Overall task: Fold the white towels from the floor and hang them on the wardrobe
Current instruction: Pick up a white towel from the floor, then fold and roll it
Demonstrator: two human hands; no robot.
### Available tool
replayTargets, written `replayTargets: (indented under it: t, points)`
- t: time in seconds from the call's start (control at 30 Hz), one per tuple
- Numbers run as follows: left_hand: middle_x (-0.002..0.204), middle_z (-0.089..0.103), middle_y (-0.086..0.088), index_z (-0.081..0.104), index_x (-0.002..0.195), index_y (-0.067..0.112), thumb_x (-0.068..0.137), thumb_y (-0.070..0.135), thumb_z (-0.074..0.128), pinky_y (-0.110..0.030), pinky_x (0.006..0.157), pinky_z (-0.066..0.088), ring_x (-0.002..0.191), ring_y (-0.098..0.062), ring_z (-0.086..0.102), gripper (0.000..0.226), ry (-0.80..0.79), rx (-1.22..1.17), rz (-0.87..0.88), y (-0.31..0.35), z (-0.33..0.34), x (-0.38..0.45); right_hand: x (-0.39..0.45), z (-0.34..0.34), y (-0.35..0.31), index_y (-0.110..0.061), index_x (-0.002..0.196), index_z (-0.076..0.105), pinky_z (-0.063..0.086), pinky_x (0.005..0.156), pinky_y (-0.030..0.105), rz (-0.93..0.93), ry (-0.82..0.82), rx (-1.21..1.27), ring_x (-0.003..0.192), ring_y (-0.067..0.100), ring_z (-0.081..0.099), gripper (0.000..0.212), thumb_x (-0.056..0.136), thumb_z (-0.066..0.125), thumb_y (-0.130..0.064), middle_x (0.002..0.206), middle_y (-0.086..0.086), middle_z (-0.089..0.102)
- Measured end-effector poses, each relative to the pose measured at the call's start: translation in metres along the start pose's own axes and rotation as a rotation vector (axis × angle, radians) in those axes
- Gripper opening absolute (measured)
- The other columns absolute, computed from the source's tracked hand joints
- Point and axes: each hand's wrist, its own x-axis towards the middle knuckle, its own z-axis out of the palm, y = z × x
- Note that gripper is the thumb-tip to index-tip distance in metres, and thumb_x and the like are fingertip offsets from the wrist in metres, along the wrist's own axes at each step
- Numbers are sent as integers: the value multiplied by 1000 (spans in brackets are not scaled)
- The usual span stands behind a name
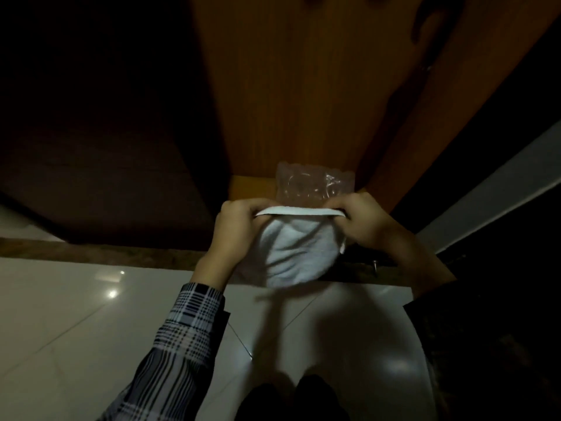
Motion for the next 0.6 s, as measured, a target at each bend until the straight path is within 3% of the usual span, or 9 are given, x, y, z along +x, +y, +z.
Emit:
replayTargets:
  t: [0.07,0.2,0.37,0.47,0.6]
  points:
    - [92,74,12,76,95,30,84,25,62,-39,85,54,93,-7,68,18,19,12,-9,38,-40,1,-16,-45,-26,-12,90,70,47,59,19,-13,-1,148,75,18,64,17,93,55,-5,83,-1,65]
    - [89,73,17,73,93,39,83,32,67,-39,84,53,90,-4,67,14,9,75,-52,99,-111,6,-40,-117,-72,-21,80,67,41,72,26,-54,139,197,81,10,62,12,90,63,-16,82,-3,69]
    - [83,71,18,72,89,40,82,37,71,-37,80,54,86,-2,64,8,-9,142,-148,152,-171,3,-69,-182,-122,-21,72,69,41,60,14,-4,376,293,65,-4,58,13,83,71,-27,69,-10,66]
    - [84,71,19,71,85,41,83,31,72,-28,78,52,87,1,64,11,-1,57,-132,176,-190,-2,-87,-198,-132,-18,77,72,38,61,12,46,547,312,69,0,58,14,85,70,-29,72,-8,67]
    - [81,70,12,71,78,29,79,15,75,-8,67,45,76,8,62,14,158,-224,-175,208,-198,-1,-101,-210,-132,-8,96,75,32,71,23,132,668,193,88,24,58,24,92,61,-27,88,8,61]
